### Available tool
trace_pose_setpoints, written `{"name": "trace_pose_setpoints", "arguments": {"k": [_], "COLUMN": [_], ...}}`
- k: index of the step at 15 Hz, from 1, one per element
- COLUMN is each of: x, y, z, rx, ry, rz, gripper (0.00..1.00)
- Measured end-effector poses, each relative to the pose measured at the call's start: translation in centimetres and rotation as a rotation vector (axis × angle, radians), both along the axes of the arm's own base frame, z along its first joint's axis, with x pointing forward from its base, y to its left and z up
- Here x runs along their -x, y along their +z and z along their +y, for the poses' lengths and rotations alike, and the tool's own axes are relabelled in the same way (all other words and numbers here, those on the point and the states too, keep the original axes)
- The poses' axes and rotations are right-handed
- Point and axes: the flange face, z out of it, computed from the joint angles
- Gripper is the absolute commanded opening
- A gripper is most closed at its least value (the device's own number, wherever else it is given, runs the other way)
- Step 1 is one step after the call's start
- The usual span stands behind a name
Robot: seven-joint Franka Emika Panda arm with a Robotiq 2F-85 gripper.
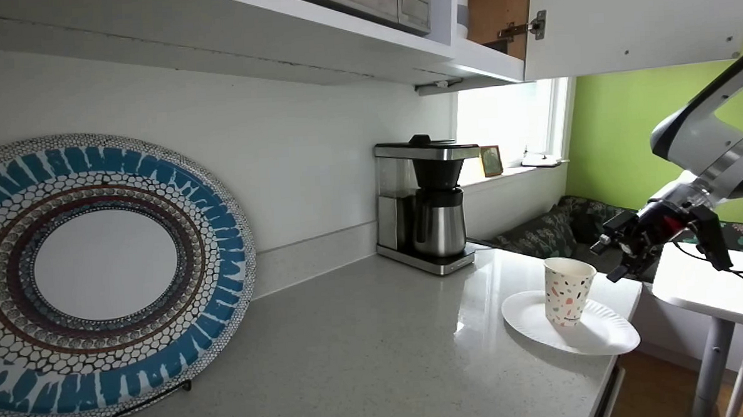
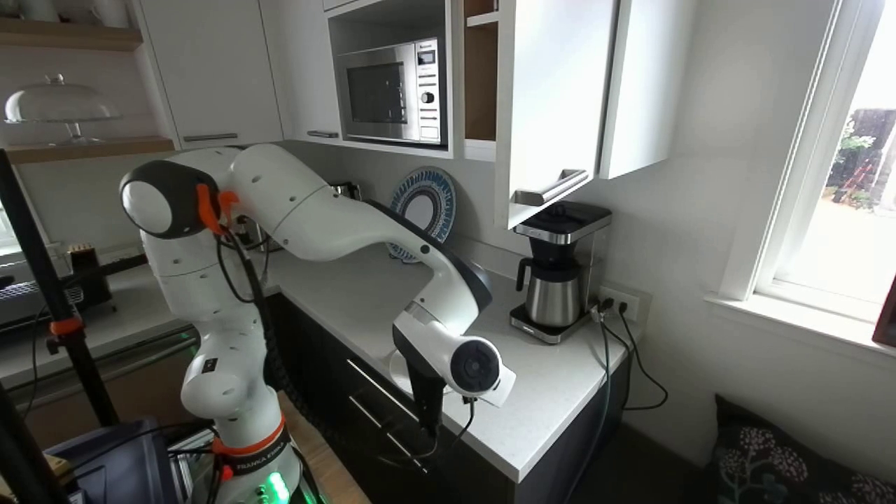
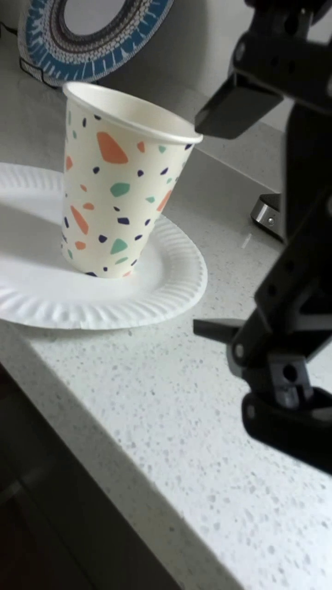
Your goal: Put the cup and plate on top of the table
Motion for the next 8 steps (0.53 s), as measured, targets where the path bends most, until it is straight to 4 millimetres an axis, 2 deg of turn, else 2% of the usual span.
{"name": "trace_pose_setpoints", "arguments": {"k": [3,8], "x": [0.5,0.5], "y": [3.7,9.8], "z": [1.4,5.3], "rx": [0.1,0.254], "ry": [-0.011,-0.012], "rz": [0.043,0.183], "gripper": [1.0,1.0]}}
